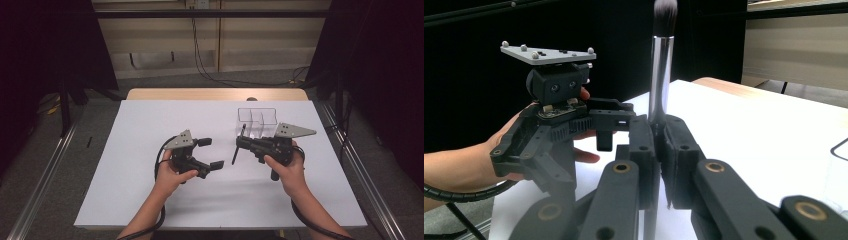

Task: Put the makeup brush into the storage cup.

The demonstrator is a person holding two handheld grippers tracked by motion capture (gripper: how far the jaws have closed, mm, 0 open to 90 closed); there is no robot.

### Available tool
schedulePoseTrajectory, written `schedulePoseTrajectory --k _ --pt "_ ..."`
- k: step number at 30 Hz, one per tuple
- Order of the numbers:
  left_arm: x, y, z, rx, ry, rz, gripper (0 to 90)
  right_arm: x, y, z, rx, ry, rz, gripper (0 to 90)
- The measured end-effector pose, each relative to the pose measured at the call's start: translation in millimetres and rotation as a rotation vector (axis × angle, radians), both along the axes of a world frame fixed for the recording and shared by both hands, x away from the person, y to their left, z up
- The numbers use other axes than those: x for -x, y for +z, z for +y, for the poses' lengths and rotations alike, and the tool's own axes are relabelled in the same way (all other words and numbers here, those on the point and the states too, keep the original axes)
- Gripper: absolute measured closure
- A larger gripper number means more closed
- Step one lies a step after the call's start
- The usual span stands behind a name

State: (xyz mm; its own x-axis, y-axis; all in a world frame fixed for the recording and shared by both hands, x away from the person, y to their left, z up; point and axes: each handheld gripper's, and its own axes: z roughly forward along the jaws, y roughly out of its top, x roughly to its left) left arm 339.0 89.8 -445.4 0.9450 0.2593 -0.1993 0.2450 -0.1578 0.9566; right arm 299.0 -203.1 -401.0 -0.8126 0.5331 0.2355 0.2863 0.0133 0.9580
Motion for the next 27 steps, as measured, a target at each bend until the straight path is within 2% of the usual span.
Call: schedulePoseTrajectory --k 5,12,15,18,27 --pt "-1.9 -0.3 5.7 0.024 0.005 0.002 0.0 0.5 1.7 -2.1 -0.001 -0.004 -0.003 84.3" --pt "-2.7 4.3 15.5 0.027 0.019 0.002 0.0 0.5 2.7 -3.7 -0.005 -0.008 -0.008 84.2" --pt "-1.7 5.2 19.4 0.008 0.019 -0.024 0.0 0.3 3.0 -3.8 -0.007 -0.008 -0.009 84.3" --pt "-1.0 5.4 23.2 0.005 0.022 -0.031 0.0 0.2 3.1 -3.6 -0.007 -0.005 -0.010 84.3" --pt "0.0 8.2 35.1 0.019 0.033 -0.046 0.0 -0.7 2.1 -3.5 -0.006 -0.006 -0.007 84.2"
